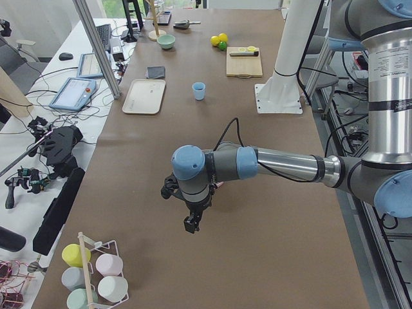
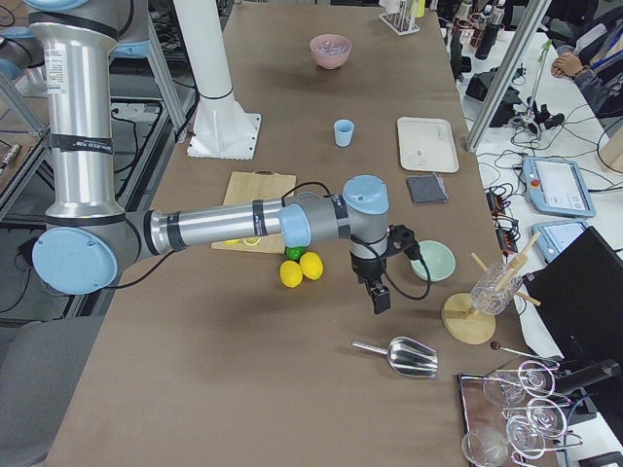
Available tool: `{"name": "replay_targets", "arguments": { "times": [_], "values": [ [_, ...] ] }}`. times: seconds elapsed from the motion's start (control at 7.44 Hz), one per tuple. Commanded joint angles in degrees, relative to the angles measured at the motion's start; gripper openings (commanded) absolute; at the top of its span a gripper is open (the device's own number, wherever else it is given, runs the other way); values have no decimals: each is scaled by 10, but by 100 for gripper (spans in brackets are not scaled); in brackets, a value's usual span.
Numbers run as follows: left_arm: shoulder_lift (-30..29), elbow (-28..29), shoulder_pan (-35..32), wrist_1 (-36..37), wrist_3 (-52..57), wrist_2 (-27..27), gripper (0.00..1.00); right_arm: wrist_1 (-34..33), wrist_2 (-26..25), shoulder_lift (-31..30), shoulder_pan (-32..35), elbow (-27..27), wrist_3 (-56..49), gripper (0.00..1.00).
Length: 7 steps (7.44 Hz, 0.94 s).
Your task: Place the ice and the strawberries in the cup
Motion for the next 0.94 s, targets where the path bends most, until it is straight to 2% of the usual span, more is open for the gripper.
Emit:
{"name": "replay_targets", "arguments": {
  "times": [0.0, 0.13, 0.27, 0.81],
  "values": [
    [1, 0, 0, 0, 0, 0, 100, -49, 51, 5, 47, -3, 85, 100],
    [1, 1, 0, 0, 0, 0, 100, -162, 64, 54, 68, 11, 84, 100],
    [1, 0, 0, 0, 0, 0, 100, -204, 72, 48, 70, 30, 80, 100],
    [1, -1, 0, -1, 0, 0, 100, -150, 101, -6, 69, 22, 81, 100]
  ]
}}
